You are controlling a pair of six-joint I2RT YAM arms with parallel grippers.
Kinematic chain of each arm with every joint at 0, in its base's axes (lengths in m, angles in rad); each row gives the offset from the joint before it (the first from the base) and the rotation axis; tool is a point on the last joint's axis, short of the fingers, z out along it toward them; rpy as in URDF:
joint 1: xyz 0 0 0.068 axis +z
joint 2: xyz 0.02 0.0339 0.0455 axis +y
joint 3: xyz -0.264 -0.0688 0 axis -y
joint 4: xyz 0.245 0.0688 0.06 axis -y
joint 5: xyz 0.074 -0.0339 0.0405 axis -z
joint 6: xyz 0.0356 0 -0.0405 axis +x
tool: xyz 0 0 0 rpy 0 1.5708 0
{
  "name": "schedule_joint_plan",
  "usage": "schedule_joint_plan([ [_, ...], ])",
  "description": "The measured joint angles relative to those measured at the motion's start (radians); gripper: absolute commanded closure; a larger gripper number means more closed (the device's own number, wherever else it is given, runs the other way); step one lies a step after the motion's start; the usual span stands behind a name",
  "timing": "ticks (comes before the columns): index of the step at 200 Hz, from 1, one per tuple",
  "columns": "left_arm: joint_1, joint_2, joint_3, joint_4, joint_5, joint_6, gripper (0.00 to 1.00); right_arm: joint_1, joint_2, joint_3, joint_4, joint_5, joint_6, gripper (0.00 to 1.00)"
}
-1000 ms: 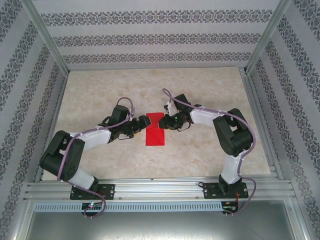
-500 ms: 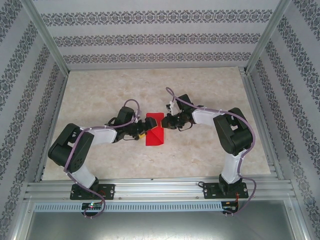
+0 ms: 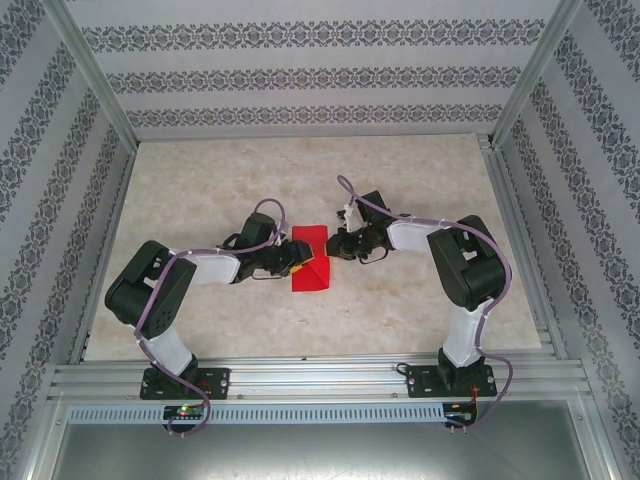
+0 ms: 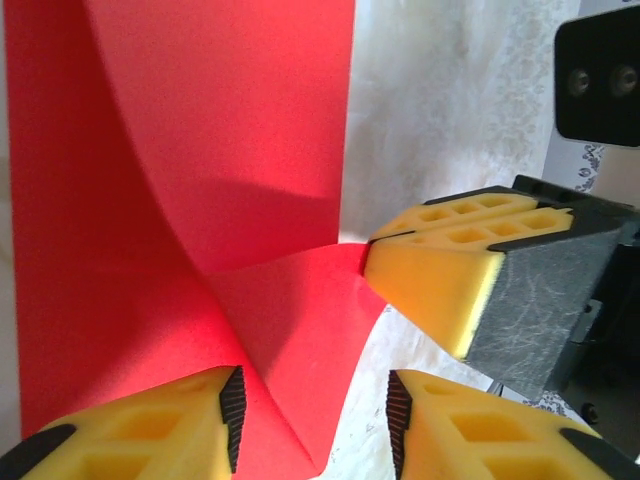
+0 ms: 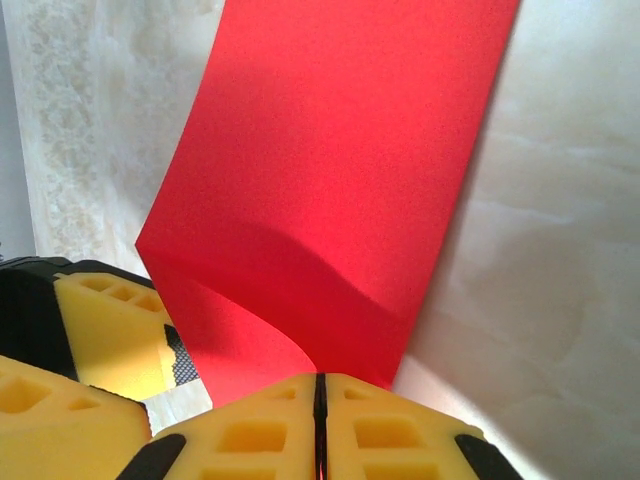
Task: Fold a paper plane with a square sheet of paper (pick it up from the middle)
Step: Turn over the paper at the center of the table.
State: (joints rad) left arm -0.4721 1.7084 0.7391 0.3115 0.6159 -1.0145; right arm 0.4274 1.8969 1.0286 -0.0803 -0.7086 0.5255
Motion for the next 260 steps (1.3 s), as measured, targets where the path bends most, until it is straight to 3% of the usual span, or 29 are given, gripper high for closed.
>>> schedule_joint_plan([
  [79,0.000,0.044,0.029,0.010,-0.007,0.000,0.74,0.000,0.000,-0.006,0.003,0.000,0.003,0.88],
  [125,0.000,0.051,0.049,-0.010,-0.018,0.042,0.95,-0.007,-0.070,-0.033,-0.010,0.020,0.033,0.62],
  [160,0.000,0.033,0.127,-0.171,-0.072,0.136,0.97,-0.045,-0.253,-0.037,-0.085,0.125,0.055,0.41],
  [213,-0.027,-0.109,0.407,-0.690,-0.328,0.364,0.96,-0.084,-0.561,-0.059,-0.177,0.326,0.047,0.03],
  [260,-0.096,-0.129,0.679,-1.077,-0.702,0.535,0.95,-0.095,-0.670,-0.100,-0.236,0.440,0.045,0.02],
])
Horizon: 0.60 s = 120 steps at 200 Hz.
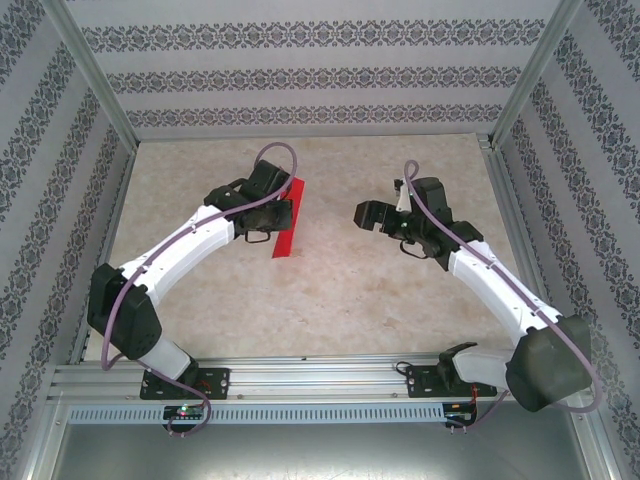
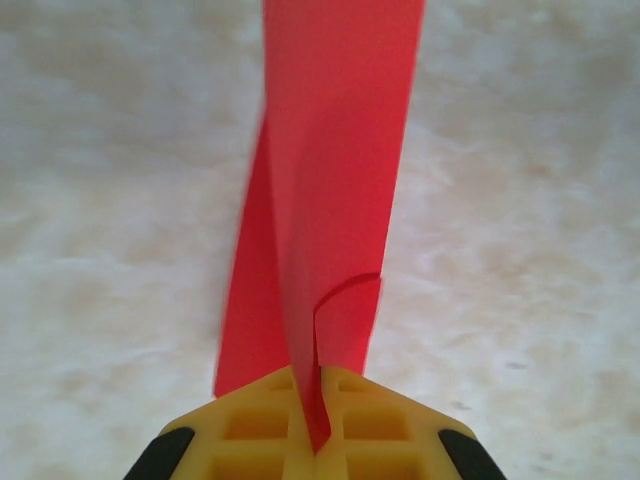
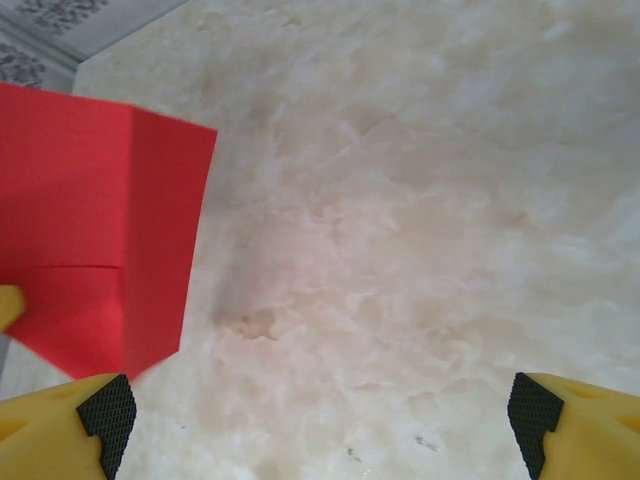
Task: Fold a paper plane with a square sheet of paper (pick it up from the middle)
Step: Turn over the paper at the center of the table.
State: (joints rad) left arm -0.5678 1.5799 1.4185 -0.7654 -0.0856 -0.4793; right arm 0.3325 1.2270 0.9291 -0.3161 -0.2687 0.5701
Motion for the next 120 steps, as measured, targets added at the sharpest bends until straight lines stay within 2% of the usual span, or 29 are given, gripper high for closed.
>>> schedule_joint_plan([
  [30,-0.053,0.124,0.098,-0.171,-0.242,0.048,0.95,-0.017,-0.005,-0.022,-0.017,0.037,0.001,0.02],
  [58,-0.098,0.291,0.121,-0.249,-0.384,0.054,0.95,-0.028,-0.005,-0.039,-0.033,0.052,0.004,0.02],
  [80,-0.133,0.402,0.121,-0.265,-0.421,0.053,0.94,-0.037,-0.005,-0.044,-0.045,0.061,0.007,0.02],
  [120,-0.187,0.482,0.122,-0.244,-0.384,0.049,0.91,-0.054,-0.001,-0.054,-0.055,0.070,0.011,0.02],
])
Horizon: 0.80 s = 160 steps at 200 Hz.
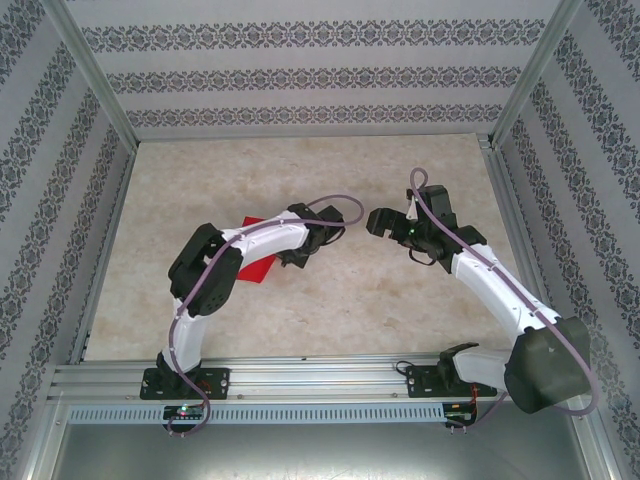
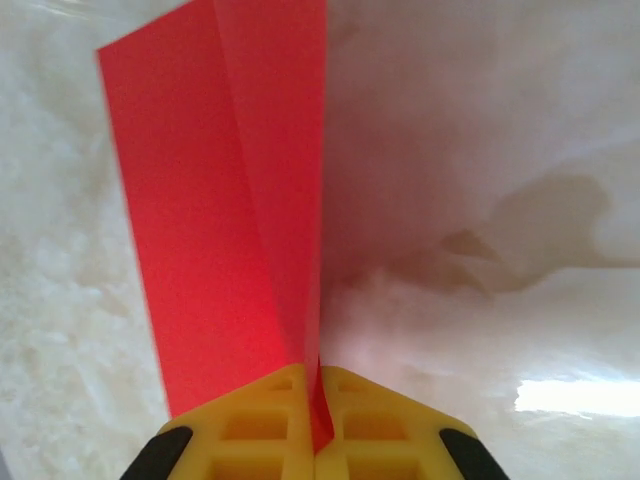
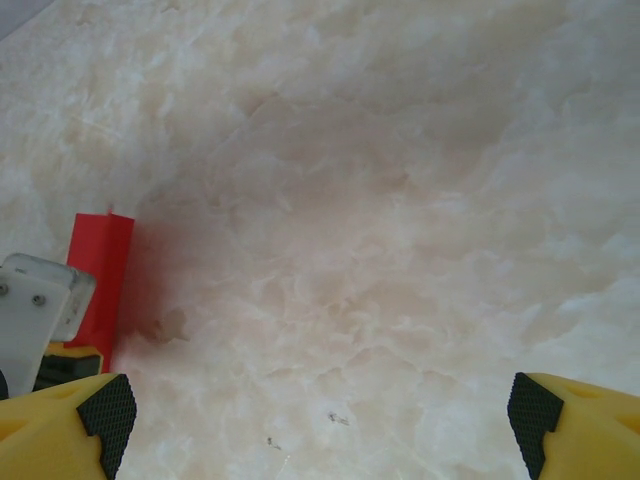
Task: Fold a paper plane with a square sheet of paper (pick it up from the middle)
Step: Turn over the paper at the center of the table.
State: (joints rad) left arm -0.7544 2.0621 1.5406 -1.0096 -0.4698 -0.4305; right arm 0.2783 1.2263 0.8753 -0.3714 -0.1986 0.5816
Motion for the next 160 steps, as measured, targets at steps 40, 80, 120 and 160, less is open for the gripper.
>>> schedule_joint_plan([
  [40,-0.019,0.009,0.000,0.068,0.119,-0.020,0.86,-0.002,0.022,-0.005,-0.004,0.001,0.019,0.03],
  [80,-0.018,0.009,-0.019,0.139,0.230,-0.031,0.75,-0.002,0.047,-0.016,-0.005,0.000,0.034,0.03],
  [120,-0.018,0.009,-0.050,0.202,0.339,-0.038,0.66,-0.002,0.062,-0.016,-0.004,-0.001,0.055,0.03],
  [160,0.016,-0.018,-0.095,0.253,0.412,-0.042,0.56,-0.008,0.081,-0.016,0.007,-0.021,0.079,0.04],
])
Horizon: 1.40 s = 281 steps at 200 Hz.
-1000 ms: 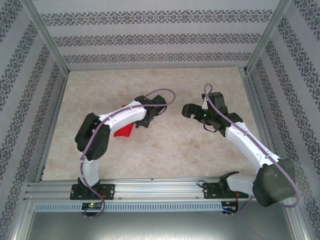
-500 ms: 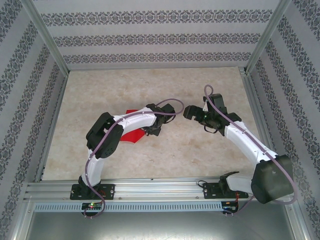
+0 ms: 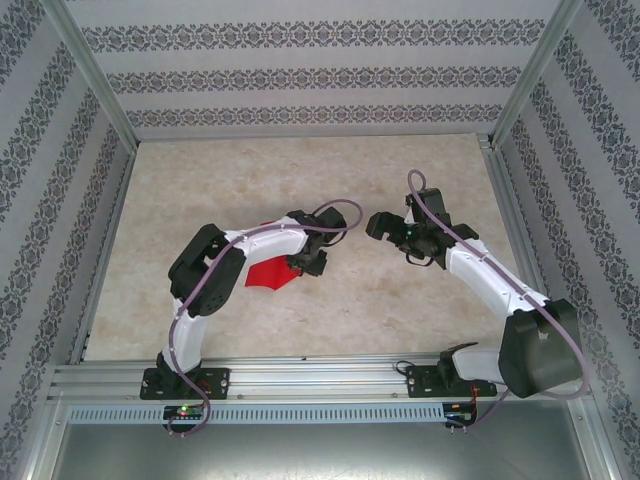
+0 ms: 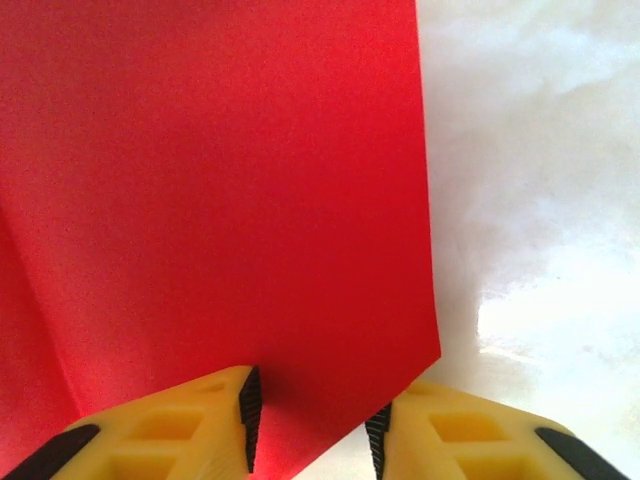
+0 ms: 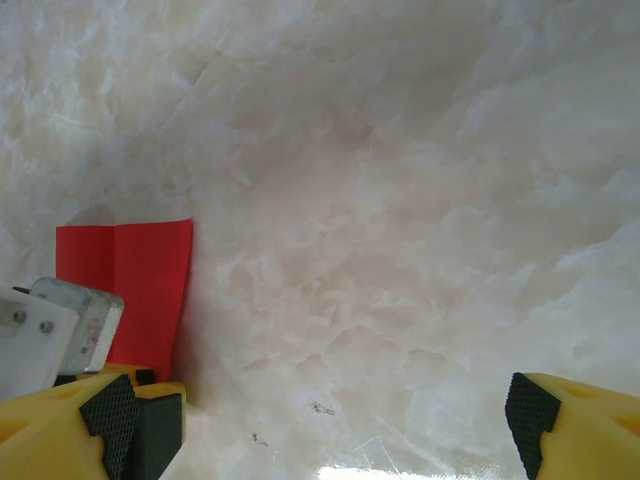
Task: Fold a paper plane with a square sheet of paper (pick it up from the middle)
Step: Turn over the paper at the center of the table.
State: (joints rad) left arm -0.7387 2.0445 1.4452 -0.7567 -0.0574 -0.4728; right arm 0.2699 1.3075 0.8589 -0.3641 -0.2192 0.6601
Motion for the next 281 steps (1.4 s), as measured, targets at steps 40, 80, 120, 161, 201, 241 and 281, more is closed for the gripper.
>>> schedule_joint_plan([
  [40,0.056,-0.065,-0.097,0.138,0.183,-0.016,0.38,0.000,0.036,0.000,0.011,-0.034,0.020,0.05],
  [80,0.084,-0.103,-0.172,0.277,0.342,-0.044,0.43,0.012,0.101,0.000,0.045,-0.077,0.045,0.20],
  [120,0.111,-0.116,-0.222,0.342,0.402,-0.079,0.64,0.095,0.240,0.038,0.093,-0.120,0.087,0.48],
  [161,0.113,-0.122,-0.241,0.362,0.420,-0.093,0.70,0.195,0.391,0.116,0.167,-0.155,0.145,0.65],
  [201,0.113,-0.157,-0.243,0.361,0.450,-0.105,0.67,0.217,0.457,0.126,0.224,-0.201,0.188,0.80],
  [241,0.113,-0.265,-0.223,0.348,0.469,-0.112,0.65,0.217,0.540,0.166,0.246,-0.262,0.202,0.85],
  [281,0.125,-0.412,-0.192,0.329,0.460,-0.124,0.52,0.216,0.569,0.178,0.216,-0.272,0.194,0.85],
])
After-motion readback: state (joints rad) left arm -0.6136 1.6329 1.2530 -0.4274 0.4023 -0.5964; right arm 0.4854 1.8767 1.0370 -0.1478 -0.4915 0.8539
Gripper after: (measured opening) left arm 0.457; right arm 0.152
